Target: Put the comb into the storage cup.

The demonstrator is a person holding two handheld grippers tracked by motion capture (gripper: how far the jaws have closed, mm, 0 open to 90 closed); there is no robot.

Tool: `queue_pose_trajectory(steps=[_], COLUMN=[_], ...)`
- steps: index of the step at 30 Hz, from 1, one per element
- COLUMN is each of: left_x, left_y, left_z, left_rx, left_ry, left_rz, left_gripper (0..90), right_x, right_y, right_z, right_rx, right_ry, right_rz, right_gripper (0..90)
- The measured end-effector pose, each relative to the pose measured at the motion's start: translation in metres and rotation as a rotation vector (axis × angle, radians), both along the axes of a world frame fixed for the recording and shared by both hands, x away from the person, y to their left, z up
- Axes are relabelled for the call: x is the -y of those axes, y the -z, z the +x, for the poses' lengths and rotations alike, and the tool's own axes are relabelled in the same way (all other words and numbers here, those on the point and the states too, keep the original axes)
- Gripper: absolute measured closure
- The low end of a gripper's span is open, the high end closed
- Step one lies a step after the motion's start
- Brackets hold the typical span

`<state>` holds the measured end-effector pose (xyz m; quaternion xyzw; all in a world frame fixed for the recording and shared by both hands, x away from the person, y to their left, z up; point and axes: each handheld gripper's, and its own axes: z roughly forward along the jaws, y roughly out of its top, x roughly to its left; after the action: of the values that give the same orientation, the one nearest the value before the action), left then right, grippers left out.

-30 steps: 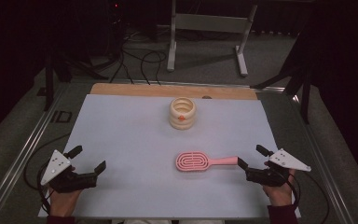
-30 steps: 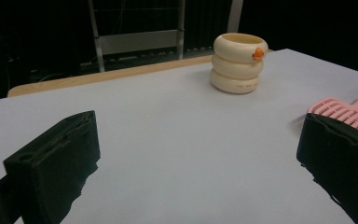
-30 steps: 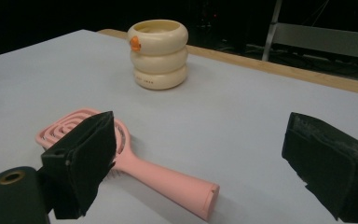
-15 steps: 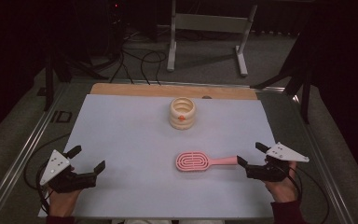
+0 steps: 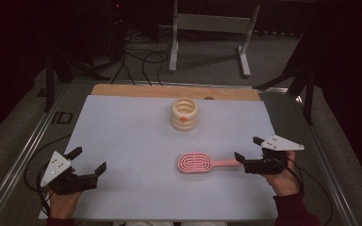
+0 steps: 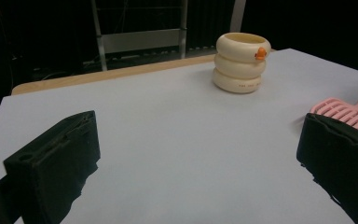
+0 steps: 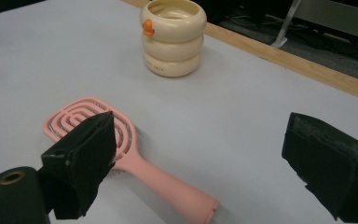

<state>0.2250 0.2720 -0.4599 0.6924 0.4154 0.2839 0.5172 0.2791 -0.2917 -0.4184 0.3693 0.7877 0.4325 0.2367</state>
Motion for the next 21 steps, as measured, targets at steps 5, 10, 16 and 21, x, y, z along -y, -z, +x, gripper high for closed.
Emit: queue_pose_trajectory(steps=[5,10,16,21], left_x=[0.0,0.0,0.0,0.0], left_y=[0.0,0.001,0.001,0.001], left_z=[0.0,0.001,0.0,0.001], left_rx=[-0.002,-0.002,-0.002,-0.003], left_ry=[-0.002,-0.003,-0.004,-0.002], left_rz=[-0.002,-0.002,-0.001,-0.002], left_gripper=[0.0,0.0,0.0,0.0], right_x=[-0.007,-0.016,-0.027,-0.035], right_y=[-0.001,0.001,0.004,0.006], right_z=[0.009,0.018,0.029,0.035], right_rx=[-0.023,-0.051,-0.1,-0.113], right_ry=[-0.028,-0.064,-0.103,-0.133], right_rz=[-0.035,-0.084,-0.145,-0.184], right_gripper=[10.1,10.0,10.1,10.1])
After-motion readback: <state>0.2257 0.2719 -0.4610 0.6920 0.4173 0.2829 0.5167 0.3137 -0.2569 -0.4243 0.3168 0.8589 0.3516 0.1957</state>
